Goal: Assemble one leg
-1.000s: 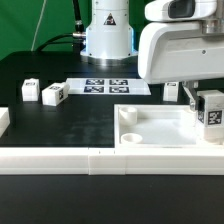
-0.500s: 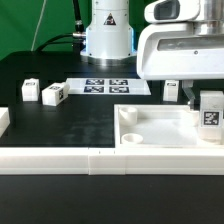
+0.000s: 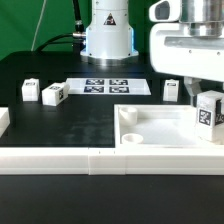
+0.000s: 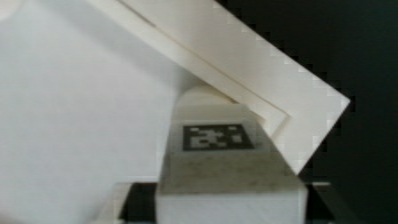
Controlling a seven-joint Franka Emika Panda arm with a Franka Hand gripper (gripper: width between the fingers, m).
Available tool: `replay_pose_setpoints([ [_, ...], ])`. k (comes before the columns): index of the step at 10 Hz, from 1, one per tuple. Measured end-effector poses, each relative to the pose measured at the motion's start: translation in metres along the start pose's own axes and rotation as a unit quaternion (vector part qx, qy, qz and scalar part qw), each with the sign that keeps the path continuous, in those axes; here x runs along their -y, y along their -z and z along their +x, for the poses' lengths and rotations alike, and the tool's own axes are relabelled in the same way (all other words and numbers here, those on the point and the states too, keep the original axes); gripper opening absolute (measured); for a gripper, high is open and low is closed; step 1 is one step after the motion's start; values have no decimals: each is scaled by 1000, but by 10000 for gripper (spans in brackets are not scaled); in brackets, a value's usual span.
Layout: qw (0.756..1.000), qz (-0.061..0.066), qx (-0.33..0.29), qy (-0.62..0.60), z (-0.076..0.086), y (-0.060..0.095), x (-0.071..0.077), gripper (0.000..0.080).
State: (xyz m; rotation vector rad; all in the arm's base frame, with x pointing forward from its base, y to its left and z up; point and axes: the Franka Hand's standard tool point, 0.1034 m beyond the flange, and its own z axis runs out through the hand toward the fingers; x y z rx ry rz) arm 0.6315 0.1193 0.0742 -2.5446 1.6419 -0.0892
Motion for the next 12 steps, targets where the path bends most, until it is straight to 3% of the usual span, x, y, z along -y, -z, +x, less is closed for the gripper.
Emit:
replay_pose_setpoints([
  [5, 983, 3, 21, -181, 1, 0, -1, 290],
  [6, 983, 3, 21, -181, 1, 0, -1, 420],
  [7, 987, 4, 21, -157, 0, 0, 0, 420],
  [8, 989, 6, 21, -143, -2, 0, 1, 554],
  [9, 996, 6, 22, -87, -2, 0, 0, 554],
  [10, 999, 8, 21, -36, -2, -1, 0, 633],
  [12, 997, 8, 19, 75, -1, -1, 0, 644],
])
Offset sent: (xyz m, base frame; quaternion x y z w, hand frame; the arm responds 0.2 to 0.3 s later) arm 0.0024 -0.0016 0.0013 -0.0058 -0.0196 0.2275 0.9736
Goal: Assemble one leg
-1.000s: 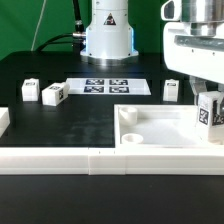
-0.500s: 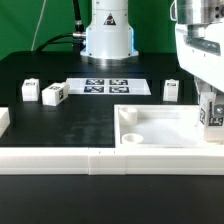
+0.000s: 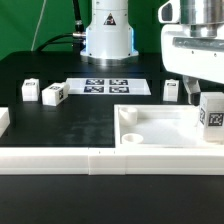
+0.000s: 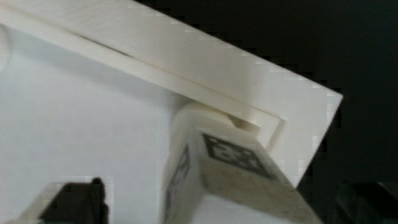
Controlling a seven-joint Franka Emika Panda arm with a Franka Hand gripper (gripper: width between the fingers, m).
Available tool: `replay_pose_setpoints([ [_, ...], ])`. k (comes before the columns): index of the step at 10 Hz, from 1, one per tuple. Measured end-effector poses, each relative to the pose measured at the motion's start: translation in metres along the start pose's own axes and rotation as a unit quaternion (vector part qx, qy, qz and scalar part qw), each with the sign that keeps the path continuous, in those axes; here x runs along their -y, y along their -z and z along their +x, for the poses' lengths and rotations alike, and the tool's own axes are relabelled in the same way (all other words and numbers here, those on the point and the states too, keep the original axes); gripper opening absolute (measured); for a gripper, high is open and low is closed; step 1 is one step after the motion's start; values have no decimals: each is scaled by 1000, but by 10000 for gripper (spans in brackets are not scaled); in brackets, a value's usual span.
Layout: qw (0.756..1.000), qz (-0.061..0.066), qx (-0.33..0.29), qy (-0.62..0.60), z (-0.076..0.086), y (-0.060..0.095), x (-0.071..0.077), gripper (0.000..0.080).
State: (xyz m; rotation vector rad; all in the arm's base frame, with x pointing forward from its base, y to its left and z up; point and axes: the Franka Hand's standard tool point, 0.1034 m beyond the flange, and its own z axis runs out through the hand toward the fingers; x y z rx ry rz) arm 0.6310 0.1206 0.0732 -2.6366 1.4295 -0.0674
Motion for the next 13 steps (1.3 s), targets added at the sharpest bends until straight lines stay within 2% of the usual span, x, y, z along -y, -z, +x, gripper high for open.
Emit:
replay_pose_setpoints([
  [2, 997, 0, 0, 71, -3, 0, 1, 649],
  [4, 978, -5, -2, 207, -2, 0, 1, 649],
  [5, 964, -19, -1, 264, -4, 2, 2, 649],
  [7, 927, -36, -11, 374, -3, 2, 4, 649],
  [9, 873, -45, -11, 485, -1, 1, 2, 649],
  [10, 861, -45, -10, 506, 0, 1, 2, 649],
  [11, 863, -45, -11, 504, 0, 1, 2, 649],
  [13, 863, -45, -11, 504, 0, 1, 2, 385],
])
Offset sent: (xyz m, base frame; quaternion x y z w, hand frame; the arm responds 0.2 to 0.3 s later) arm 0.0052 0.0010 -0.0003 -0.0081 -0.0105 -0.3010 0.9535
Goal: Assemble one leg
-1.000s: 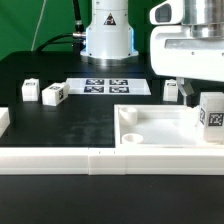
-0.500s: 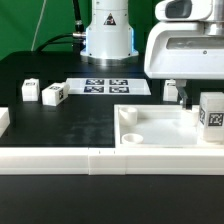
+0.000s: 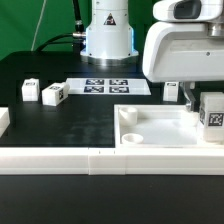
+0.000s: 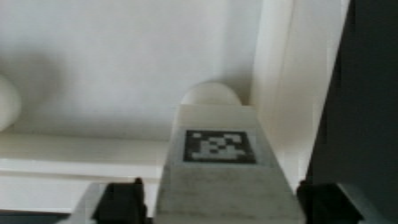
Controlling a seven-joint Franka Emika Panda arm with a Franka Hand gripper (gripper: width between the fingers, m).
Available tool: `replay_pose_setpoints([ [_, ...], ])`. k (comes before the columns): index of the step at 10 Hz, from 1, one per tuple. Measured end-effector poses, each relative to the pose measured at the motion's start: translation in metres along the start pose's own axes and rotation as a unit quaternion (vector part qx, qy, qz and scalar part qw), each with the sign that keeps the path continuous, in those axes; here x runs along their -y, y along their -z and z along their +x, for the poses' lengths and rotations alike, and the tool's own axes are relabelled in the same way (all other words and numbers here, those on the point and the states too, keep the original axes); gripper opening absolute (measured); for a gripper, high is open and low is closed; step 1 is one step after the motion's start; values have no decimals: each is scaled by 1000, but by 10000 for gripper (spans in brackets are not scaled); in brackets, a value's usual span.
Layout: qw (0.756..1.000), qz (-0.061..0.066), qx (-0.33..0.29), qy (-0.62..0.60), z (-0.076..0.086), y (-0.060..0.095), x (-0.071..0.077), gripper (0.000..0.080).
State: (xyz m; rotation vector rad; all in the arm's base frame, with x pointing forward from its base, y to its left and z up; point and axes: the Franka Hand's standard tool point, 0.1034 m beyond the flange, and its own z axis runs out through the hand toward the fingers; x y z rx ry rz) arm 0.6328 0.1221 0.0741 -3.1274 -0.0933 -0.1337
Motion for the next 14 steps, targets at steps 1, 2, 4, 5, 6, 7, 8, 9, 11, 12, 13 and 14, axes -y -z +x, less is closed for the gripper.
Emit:
replay_pose_setpoints([
  [1, 1000, 0, 0, 0, 0, 0, 0, 385],
  [2, 1000, 0, 0, -6, 0, 0, 0, 290],
  [4, 999, 1, 0, -32, 0, 0, 0, 290],
  [5, 994, 2, -1, -108, 0, 0, 0, 290],
  [6, 981, 0, -4, -194, 0, -1, 0, 290],
  [7, 967, -1, -4, -254, -1, -1, 0, 290],
  [8, 955, -2, -6, -295, -1, -1, 0, 291],
  [9, 926, -2, -7, -377, -1, -1, 1, 291],
  [11, 869, 4, -4, -494, -1, -1, -1, 291],
  [12, 845, 9, 0, -535, -1, -1, -2, 291],
  [13, 815, 14, 4, -579, -1, -1, -3, 291],
  [14, 774, 17, 8, -633, -2, -2, -3, 291],
])
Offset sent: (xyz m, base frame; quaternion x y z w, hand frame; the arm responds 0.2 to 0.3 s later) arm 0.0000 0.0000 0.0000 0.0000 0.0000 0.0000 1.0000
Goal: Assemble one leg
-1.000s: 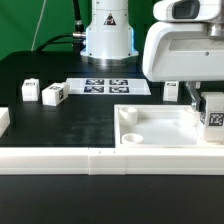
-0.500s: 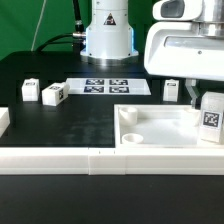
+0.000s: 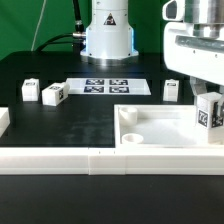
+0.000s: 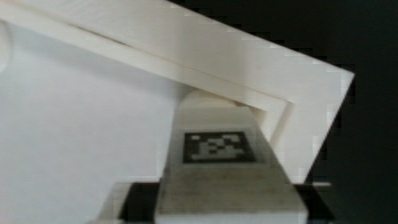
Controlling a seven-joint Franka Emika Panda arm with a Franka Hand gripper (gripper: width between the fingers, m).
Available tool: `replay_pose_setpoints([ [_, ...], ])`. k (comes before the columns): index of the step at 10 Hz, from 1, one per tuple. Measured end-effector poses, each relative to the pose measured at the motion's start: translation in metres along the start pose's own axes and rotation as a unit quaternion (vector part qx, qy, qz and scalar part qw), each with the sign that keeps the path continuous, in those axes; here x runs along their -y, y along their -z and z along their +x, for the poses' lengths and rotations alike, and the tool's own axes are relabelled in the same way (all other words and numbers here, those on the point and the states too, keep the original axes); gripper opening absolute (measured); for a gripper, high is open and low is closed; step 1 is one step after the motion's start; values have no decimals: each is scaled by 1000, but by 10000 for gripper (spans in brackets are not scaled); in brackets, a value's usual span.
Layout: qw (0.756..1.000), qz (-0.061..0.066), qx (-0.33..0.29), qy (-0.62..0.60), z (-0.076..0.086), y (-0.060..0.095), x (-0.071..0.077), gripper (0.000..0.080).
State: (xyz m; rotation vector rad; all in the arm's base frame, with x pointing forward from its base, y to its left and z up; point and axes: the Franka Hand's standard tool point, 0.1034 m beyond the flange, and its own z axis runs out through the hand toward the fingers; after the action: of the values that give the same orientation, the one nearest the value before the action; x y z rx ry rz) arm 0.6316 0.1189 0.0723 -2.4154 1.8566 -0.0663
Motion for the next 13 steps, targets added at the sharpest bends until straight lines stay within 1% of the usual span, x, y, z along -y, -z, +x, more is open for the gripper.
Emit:
replay_pose_setpoints([
  [1, 999, 1, 0, -54, 0, 0, 0, 291],
  [3, 992, 2, 3, -126, -2, 0, 0, 291],
  [4, 990, 2, 6, -142, -2, 0, 0, 291],
  [5, 981, 2, 11, -195, -3, -1, 0, 291],
  [7, 984, 3, 11, -179, -3, -1, 0, 291],
  [8, 990, 5, 10, -140, -2, 0, 1, 390],
  [9, 993, 5, 10, -114, -2, 0, 1, 528],
  [10, 997, 4, 10, -77, -4, 0, 1, 611],
  [11, 1000, 3, 10, -15, -5, 0, 1, 611],
  [12, 999, 4, 9, 39, -6, 0, 1, 642],
  [13, 995, 4, 9, 96, -7, 0, 1, 647],
])
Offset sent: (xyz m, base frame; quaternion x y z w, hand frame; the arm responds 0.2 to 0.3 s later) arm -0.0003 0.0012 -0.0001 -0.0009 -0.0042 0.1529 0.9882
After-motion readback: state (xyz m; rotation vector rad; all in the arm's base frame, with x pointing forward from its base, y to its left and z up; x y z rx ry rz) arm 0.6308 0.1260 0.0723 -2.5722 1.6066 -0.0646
